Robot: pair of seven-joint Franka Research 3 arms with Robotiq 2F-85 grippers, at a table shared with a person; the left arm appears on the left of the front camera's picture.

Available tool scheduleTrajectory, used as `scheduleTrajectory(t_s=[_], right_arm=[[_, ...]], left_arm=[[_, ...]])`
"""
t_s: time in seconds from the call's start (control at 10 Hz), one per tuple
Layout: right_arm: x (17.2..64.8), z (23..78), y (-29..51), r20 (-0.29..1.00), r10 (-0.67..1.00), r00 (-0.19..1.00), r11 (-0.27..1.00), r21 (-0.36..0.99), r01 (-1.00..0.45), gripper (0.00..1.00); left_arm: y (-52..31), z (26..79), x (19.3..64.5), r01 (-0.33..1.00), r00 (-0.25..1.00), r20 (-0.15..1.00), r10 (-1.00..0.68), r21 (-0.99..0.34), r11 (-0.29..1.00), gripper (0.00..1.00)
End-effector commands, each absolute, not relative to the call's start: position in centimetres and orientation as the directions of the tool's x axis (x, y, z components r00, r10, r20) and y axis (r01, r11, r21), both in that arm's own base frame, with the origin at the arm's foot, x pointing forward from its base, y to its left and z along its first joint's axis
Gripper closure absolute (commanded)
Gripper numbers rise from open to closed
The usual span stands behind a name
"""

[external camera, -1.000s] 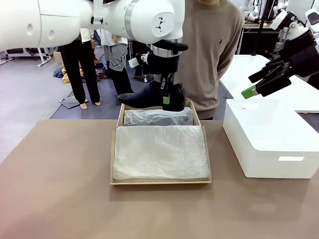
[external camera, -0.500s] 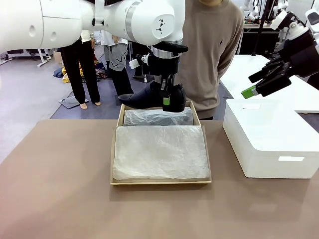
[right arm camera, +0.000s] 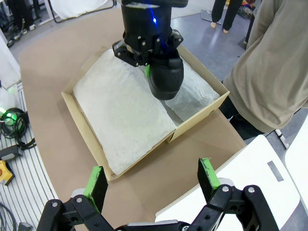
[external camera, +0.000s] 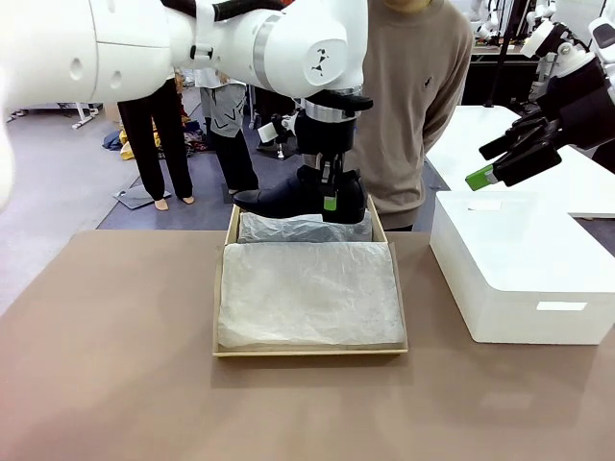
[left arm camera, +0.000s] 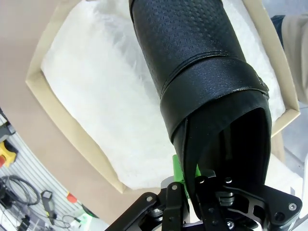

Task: Pack the shoes into the box.
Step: Place the other shoe of the Shoes into the Shoes Box.

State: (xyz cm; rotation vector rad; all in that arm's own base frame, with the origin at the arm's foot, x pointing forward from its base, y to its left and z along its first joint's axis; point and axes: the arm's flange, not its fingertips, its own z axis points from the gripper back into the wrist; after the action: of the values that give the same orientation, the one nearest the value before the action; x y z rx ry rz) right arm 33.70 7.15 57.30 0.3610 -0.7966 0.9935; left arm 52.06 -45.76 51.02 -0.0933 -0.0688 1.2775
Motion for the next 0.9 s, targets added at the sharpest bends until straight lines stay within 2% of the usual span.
scheduleTrajectory(t_s=[0.0, 0.2, 0.5, 0.8], right_arm=[[33.8, 57.3, 7.2, 0.748, 0.595, 0.295, 0.512, -0.07, -0.856, 0.0], [33.8, 57.3, 7.2, 0.748, 0.595, 0.295, 0.512, -0.07, -0.856, 0.0], [33.8, 57.3, 7.2, 0.748, 0.595, 0.295, 0.512, -0.07, -0.856, 0.0], [33.8, 57.3, 7.2, 0.748, 0.595, 0.295, 0.512, -0.07, -0.856, 0.0]], left_arm=[[-47.6, 51.4, 52.5, -0.975, 0.188, 0.031, 0.982, -0.111, 0.19, 1.0], [-48.8, 51.0, 53.0, -0.987, 0.119, 0.059, 0.991, -0.1, 0.124, 1.0], [-49.7, 50.5, 53.8, -0.977, 0.144, 0.065, 0.987, -0.148, 0.152, 1.0], [-49.8, 50.1, 54.0, -0.985, 0.103, 0.053, 0.993, -0.135, 0.109, 1.0]])
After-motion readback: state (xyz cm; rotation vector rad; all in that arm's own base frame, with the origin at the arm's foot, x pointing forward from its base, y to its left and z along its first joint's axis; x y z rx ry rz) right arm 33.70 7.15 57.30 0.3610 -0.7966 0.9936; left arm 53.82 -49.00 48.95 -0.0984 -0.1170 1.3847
